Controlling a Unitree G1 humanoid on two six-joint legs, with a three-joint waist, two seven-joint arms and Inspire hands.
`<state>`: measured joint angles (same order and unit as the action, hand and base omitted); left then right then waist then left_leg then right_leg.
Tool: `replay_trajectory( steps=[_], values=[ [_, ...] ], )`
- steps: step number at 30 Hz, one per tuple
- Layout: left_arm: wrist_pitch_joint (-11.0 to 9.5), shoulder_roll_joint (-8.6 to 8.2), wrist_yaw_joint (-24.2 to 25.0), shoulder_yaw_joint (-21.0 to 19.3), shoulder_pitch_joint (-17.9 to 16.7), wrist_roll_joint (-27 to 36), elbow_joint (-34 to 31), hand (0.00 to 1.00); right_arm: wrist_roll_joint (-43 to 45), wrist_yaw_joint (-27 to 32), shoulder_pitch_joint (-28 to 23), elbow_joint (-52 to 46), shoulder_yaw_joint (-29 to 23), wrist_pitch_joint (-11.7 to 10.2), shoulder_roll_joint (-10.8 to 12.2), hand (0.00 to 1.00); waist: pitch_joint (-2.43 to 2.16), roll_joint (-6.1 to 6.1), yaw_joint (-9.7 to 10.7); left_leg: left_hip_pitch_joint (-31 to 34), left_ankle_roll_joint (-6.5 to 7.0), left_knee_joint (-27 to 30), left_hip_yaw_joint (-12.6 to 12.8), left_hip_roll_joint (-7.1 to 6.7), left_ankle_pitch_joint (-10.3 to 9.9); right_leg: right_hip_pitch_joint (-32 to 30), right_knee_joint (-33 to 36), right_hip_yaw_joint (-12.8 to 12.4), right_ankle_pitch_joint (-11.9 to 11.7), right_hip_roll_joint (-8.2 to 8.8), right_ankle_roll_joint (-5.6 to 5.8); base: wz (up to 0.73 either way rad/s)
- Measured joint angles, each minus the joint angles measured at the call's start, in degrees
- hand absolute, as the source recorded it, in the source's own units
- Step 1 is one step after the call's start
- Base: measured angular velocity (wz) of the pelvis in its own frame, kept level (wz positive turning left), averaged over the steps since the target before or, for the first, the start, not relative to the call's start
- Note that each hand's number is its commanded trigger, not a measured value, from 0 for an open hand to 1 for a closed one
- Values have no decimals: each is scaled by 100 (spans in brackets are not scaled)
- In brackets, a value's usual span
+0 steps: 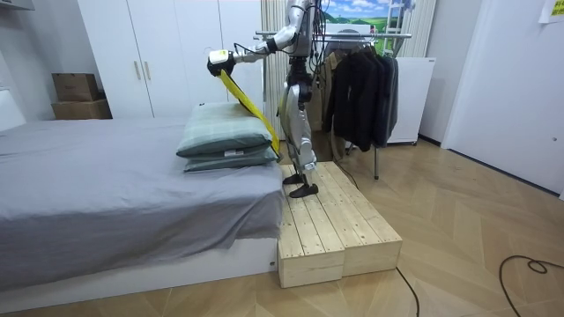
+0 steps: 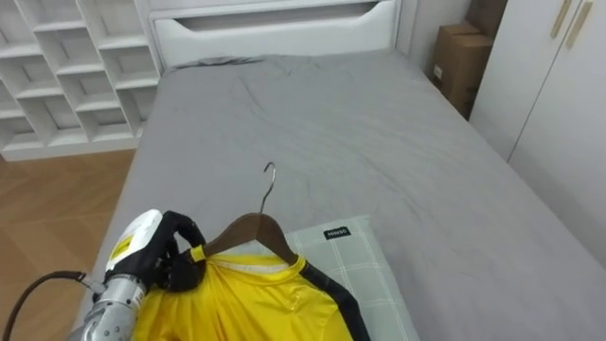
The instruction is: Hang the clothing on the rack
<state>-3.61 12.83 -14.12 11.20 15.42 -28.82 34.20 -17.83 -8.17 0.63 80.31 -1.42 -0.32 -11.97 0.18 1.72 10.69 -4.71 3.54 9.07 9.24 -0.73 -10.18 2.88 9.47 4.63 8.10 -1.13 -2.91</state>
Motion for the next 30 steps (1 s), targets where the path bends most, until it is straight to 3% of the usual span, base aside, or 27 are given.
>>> replay_trajectory(
  steps=[10, 14, 18, 24, 30],
  values=[
    [-15, 9, -50, -26, -13, 135, -142, 100, 561, 705, -23, -25, -235, -34, -23, 0, 9, -5, 22, -98, 0, 3, 5, 0, 0, 108, 12, 11, 1, 6, 1, 0],
    [-19, 167, -69, -23, -18, 239, -236, 100, 983, 1217, -31, -402, -273, -34, -25, 0, 4, 20, 9, -95, -5, -80, 38, -2, -7, 0, 31, 3, 60, 3, 1, -4],
    [-46, 218, -141, -23, -30, 240, -434, 100, 1541, 1699, 62, -615, -282, -87, -95, 0, -12, 33, -3, -97, -5, -70, 35, -3, -5, 17, 48, 2, 57, 2, -1, 0],
    [-51, 237, -306, -24, -138, 250, -769, 100, 2211, 2530, 49, -1585, -439, -110, -143, 0, -15, 32, -26, -88, -5, -39, 79, -1, -4, -3, 113, -59, 53, 0, -3, -5],
    [-54, 255, -314, -24, -349, 638, -782, 100, 2947, 3119, 13, -2489, -437, -331, -175, 0, -33, -19, -99, -118, -5, -40, 168, 5, -4, -3, 122, -138, 52, -3, -3, -8]
  ],
)
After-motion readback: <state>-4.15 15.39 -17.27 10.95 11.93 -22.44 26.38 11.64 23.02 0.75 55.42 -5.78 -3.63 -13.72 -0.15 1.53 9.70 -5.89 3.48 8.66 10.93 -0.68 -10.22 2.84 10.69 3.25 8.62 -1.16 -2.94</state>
